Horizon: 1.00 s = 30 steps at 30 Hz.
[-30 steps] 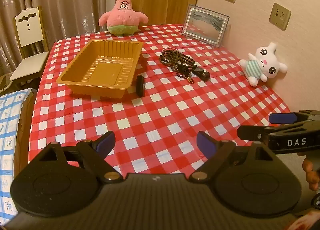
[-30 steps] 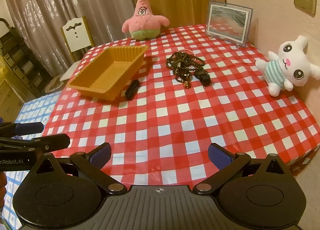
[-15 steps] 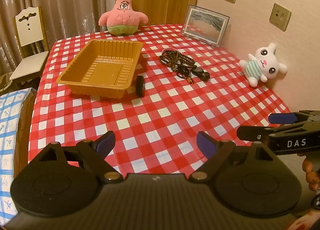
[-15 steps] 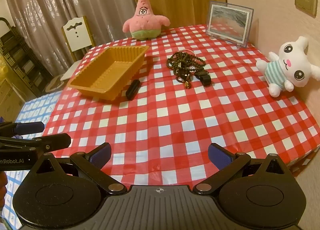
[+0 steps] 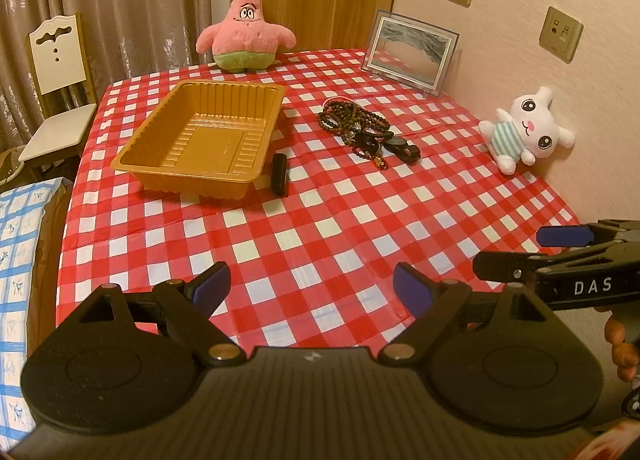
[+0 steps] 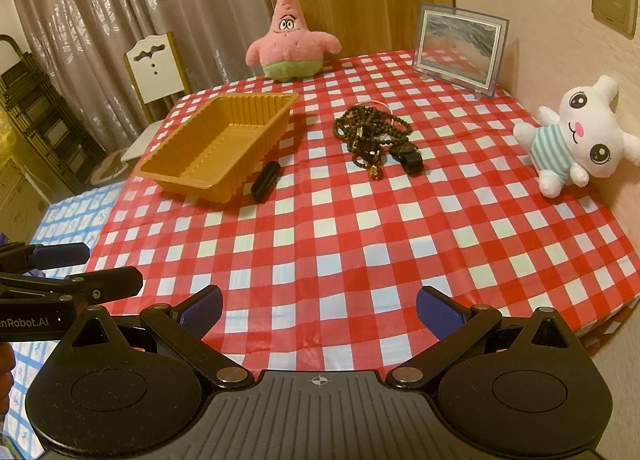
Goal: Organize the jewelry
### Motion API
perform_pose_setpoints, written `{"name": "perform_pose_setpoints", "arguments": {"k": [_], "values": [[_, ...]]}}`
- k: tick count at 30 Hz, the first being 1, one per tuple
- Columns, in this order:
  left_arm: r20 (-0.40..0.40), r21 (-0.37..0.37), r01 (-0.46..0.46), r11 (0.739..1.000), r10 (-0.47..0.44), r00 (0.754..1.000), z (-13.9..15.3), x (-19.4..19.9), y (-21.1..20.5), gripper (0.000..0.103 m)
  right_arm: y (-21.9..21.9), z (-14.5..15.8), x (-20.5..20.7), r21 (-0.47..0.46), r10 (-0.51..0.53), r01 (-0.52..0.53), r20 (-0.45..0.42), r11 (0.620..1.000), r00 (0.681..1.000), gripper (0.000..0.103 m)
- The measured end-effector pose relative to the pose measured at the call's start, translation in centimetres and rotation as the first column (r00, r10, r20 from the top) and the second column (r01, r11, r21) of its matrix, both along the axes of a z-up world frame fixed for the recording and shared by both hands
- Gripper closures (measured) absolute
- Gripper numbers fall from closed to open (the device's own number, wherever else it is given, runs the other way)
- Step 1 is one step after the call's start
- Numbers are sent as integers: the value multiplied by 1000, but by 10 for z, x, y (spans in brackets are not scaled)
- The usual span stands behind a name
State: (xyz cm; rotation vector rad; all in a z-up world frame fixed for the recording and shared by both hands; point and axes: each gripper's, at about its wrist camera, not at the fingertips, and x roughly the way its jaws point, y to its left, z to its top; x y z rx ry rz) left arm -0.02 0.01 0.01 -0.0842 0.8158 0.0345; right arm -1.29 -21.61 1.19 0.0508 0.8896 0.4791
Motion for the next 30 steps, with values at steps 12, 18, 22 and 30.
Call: {"name": "perform_pose_setpoints", "arguments": {"k": [12,18,22,30], "values": [[-1,0,0,1000,0,1000,0,0,0,16,-1,0,3,-1,1,-1,0,1000,1000,0],[-2,-1,0,1000,0,1000,0,0,0,16,-2,-2,5,-1,0,0,-1,1000,1000,0],[-1,-1,0,1000,0,1000,0,0,0,16,-3,-1,5,-1,0,0,-2,1000,1000,0],[-2,-1,-3,1000,3,1000,0,0,0,16,-4,-1,7,1,1,-1,-1,1000,1000,0]]}}
